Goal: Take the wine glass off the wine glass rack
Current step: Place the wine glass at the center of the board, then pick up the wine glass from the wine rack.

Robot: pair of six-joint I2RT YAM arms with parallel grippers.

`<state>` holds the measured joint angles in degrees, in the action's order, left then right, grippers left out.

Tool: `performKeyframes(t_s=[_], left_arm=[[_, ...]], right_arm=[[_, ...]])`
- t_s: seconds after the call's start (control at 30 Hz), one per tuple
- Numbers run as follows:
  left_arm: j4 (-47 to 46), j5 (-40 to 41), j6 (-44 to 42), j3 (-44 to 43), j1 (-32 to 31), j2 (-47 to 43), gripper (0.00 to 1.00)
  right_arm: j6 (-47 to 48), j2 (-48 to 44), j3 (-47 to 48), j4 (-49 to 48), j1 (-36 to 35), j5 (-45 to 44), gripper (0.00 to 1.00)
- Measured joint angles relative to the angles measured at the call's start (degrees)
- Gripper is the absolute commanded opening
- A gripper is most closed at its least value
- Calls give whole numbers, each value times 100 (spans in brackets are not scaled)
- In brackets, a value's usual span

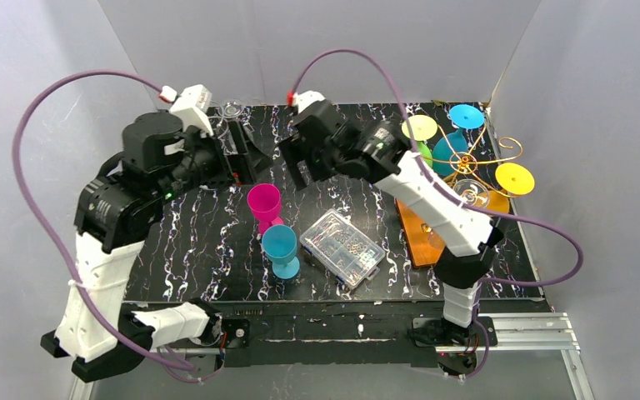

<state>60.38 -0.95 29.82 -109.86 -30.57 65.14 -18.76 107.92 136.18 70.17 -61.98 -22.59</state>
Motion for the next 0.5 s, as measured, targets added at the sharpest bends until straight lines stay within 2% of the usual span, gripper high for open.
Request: performKeyframes(t_s=[0.27, 0.5], left_arm=[[-118, 11, -7, 365, -540, 402, 98], [-216, 122, -22, 723, -734, 538, 98]], right_arm=[[367, -522, 337, -4, 1080, -793, 98], [566, -796, 374, -20, 1705, -1425, 98]])
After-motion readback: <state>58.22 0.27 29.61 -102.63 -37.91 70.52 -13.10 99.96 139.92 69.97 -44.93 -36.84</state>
